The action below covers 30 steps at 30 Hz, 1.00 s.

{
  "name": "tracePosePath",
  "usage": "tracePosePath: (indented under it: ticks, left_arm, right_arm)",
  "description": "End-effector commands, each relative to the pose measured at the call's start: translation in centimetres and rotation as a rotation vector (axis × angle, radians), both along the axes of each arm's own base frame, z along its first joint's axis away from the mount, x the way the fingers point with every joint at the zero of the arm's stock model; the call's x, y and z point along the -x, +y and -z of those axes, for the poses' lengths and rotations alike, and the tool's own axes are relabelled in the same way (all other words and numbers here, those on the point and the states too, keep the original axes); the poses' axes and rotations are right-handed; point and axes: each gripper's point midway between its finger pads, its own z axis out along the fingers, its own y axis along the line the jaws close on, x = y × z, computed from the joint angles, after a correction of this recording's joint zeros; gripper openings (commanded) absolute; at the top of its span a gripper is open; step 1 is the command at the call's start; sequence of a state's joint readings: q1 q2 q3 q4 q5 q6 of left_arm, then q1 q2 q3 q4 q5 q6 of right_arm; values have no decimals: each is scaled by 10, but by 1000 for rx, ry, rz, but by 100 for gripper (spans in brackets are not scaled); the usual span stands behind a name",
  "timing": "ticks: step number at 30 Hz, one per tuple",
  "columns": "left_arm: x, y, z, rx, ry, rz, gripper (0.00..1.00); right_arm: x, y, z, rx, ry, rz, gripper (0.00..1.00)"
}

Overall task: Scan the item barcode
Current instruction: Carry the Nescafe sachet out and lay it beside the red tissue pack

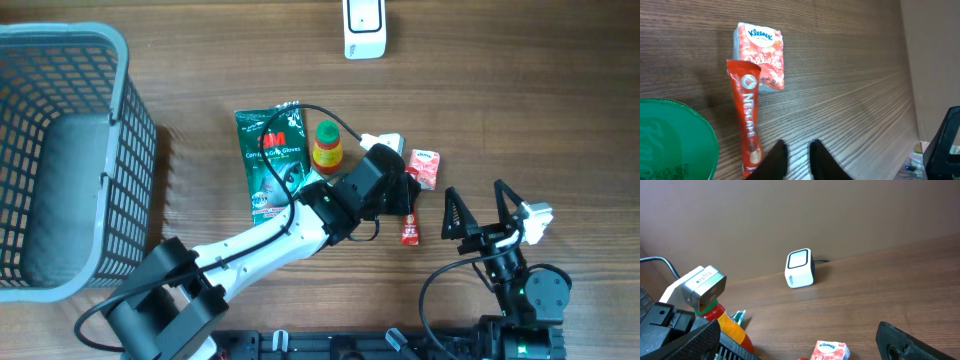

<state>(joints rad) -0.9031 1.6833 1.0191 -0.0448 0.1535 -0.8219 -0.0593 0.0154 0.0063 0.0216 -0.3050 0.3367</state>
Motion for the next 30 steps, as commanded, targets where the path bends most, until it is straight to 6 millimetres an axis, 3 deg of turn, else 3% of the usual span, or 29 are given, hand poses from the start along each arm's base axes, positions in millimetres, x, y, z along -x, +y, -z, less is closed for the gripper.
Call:
tracePosePath:
  ticks: [1, 6, 9, 13, 17, 21, 25, 28, 30]
  left_arm:
    - [-4, 2, -2, -2, -12, -17, 11]
    - [0, 10, -20, -37, -102, 53, 12]
    - [-7, 30, -38, -117, -218, 31, 16]
    - [-17, 55, -90, -154, -423, 12, 26]
    - [-39, 104, -152, -130, -575, -120, 31]
    - [-67, 166, -191, -125, -651, -281, 31]
    - [-86, 205, -233, -173, -771, -349, 36]
    - [-96, 228, -275, -217, -889, -388, 41]
    - [-102, 252, -320, -227, -991, -457, 50]
  right_arm:
    - [0, -1, -2, -6, -8, 9, 100]
    - [0, -1, -2, -6, -8, 9, 100]
    - [0, -1, -2, -6, -8, 9, 100]
    - [0, -1, -2, -6, -8, 9, 100]
    - [0, -1, -2, -6, -8, 9, 100]
    - [0, -1, -2, -6, -8, 9, 100]
    - [0, -1, -2, -6, -8, 9, 100]
    - [0, -1, -2, -6, -8, 9, 100]
    - [0, -1, -2, -6, -8, 9, 100]
